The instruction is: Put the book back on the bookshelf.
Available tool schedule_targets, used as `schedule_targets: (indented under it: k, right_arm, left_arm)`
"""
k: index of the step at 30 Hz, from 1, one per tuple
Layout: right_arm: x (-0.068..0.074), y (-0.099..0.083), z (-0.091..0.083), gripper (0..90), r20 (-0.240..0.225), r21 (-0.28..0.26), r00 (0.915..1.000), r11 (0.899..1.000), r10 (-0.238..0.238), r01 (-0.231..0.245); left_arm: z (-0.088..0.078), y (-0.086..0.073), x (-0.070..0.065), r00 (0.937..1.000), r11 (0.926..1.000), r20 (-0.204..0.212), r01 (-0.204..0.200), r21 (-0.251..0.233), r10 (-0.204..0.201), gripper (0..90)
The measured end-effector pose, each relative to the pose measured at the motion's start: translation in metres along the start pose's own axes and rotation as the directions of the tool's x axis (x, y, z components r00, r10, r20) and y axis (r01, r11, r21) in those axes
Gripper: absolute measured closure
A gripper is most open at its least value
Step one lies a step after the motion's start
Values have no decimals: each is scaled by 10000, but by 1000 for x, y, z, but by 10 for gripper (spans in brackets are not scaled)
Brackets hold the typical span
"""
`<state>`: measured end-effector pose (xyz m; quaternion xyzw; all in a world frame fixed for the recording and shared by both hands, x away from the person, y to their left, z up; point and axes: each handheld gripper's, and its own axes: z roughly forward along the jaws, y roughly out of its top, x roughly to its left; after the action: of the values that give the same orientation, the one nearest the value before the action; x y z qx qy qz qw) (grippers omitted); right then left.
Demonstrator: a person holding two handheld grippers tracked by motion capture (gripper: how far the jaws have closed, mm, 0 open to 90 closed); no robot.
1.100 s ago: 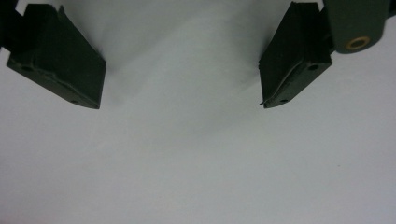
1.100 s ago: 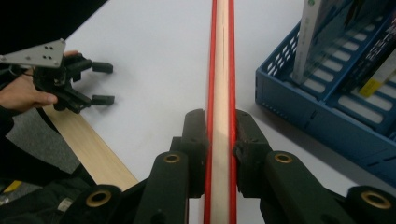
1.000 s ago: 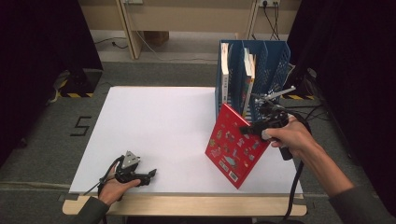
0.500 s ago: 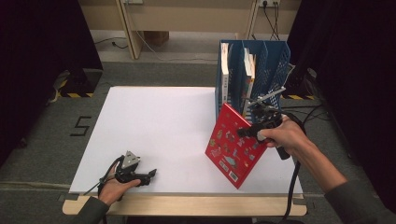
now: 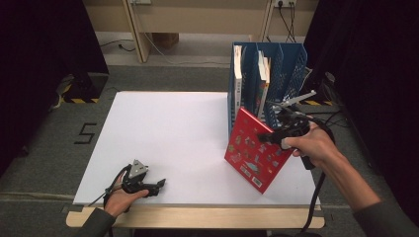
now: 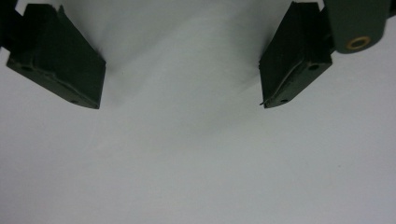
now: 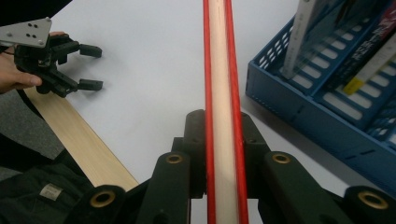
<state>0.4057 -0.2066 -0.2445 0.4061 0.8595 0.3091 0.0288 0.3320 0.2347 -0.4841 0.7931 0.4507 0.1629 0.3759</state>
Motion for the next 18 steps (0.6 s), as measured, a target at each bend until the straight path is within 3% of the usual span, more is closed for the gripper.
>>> schedule_targets:
  k: [9,14,18]
  right_arm:
    - [-13,-4,-56,790,483,-1502,9975,9877,511,-434]
    - [-27,-6,-89,788,917,-2491,9909,9657,989,-734]
    - [-44,-8,-108,790,1339,-3048,9799,9470,1480,-1014]
  left_arm:
    - [0,0,0,10000,10000,-3,4,7,-4,134]
    - [0,0,0,10000,10000,-6,23,2,-23,134]
    - [0,0,0,10000,10000,-9,25,6,-25,132]
